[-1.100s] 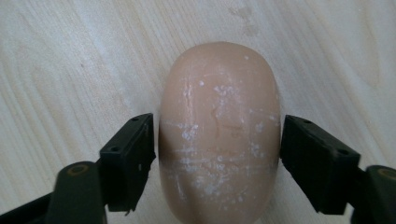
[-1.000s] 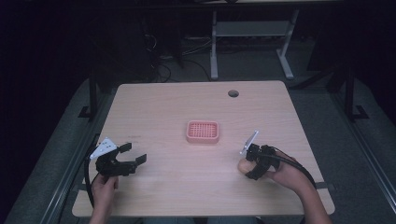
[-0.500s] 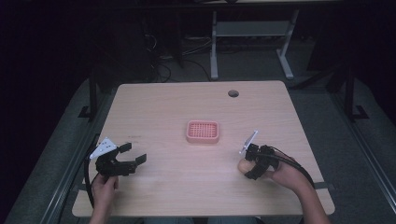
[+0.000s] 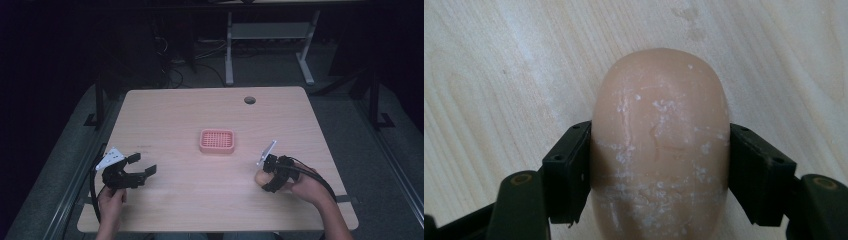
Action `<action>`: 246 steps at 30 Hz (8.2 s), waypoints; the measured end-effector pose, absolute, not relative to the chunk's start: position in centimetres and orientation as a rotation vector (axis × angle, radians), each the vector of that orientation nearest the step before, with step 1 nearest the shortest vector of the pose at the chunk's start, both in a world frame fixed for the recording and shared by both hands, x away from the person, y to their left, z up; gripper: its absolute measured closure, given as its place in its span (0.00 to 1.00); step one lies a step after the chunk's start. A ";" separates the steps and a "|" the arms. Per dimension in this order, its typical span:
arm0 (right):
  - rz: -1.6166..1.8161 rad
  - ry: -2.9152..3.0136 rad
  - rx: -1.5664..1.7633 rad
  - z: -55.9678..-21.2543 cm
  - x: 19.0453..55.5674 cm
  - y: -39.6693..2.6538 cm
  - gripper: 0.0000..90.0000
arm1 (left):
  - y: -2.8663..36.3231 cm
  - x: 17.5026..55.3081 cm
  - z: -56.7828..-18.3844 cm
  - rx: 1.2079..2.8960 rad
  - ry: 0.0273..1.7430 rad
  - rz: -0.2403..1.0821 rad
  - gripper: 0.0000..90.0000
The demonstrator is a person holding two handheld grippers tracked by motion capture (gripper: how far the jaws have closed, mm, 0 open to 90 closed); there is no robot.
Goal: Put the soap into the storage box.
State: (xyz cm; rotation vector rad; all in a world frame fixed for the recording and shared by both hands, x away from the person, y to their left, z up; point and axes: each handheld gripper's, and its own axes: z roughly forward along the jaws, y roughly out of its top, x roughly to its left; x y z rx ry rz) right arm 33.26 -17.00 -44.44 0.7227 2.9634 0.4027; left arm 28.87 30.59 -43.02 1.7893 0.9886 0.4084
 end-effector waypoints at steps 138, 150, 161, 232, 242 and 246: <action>0.543 3.009 0.491 -37.9 44.9 -7.4 0.35 | 31.3 29.0 -43.0 1.745 1.012 0.405 0.16; 0.541 3.015 0.477 -37.4 45.9 -6.3 0.35 | 31.4 29.0 -43.0 1.744 1.013 0.405 0.16; 0.547 3.010 0.454 -36.8 46.9 -5.1 0.35 | 31.4 29.1 -43.0 1.743 1.015 0.405 0.16; 0.455 3.083 0.456 -41.6 49.4 -1.6 0.35 | 31.5 29.1 -43.0 1.735 1.020 0.404 0.16; 0.457 3.077 0.454 -41.5 49.5 -1.7 0.35 | 31.6 29.1 -43.0 1.734 1.022 0.405 0.16; 0.459 3.078 0.451 -41.5 49.4 -1.6 0.35 | 31.6 29.1 -43.0 1.730 1.022 0.405 0.16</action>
